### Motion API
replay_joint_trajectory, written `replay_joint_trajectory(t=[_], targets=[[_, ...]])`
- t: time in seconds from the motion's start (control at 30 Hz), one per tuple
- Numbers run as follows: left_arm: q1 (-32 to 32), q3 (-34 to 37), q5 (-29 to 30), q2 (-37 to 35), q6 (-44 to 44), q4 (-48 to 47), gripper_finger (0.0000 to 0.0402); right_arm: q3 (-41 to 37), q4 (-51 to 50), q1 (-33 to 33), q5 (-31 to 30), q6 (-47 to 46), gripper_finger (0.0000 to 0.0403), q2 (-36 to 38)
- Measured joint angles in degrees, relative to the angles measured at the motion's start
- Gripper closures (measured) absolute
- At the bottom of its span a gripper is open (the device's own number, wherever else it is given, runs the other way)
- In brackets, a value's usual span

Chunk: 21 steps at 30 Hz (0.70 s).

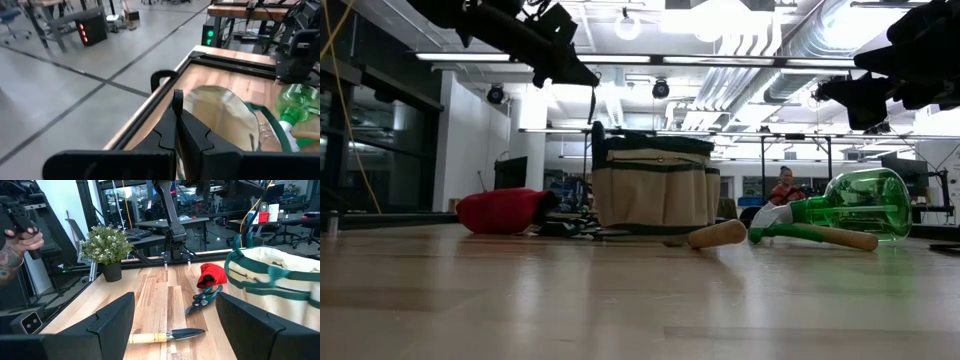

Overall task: Pick & Place Garden tools in Gardening bag
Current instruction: Put the left green shear scissors into the gardening bag

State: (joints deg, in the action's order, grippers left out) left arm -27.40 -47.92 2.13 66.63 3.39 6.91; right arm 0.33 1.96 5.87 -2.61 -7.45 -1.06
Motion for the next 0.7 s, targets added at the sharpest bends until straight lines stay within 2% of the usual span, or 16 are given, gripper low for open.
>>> replay_joint_trajectory(t=[0.17,0.43,0.7], targets=[[-1.79,0.00,-0.08,0.00,1.22,0.53,0.0401,0.01,0.00,0.02,0.00,-0.01,0.0131,0.00],[-6.61,0.00,-6.98,0.00,-0.62,0.06,0.0401,0.00,0.00,0.00,0.00,0.00,0.0131,0.00],[-6.71,0.00,-9.17,0.00,-1.54,-0.20,0.0395,0.00,0.00,0.00,0.00,-0.02,0.0131,0.00]])
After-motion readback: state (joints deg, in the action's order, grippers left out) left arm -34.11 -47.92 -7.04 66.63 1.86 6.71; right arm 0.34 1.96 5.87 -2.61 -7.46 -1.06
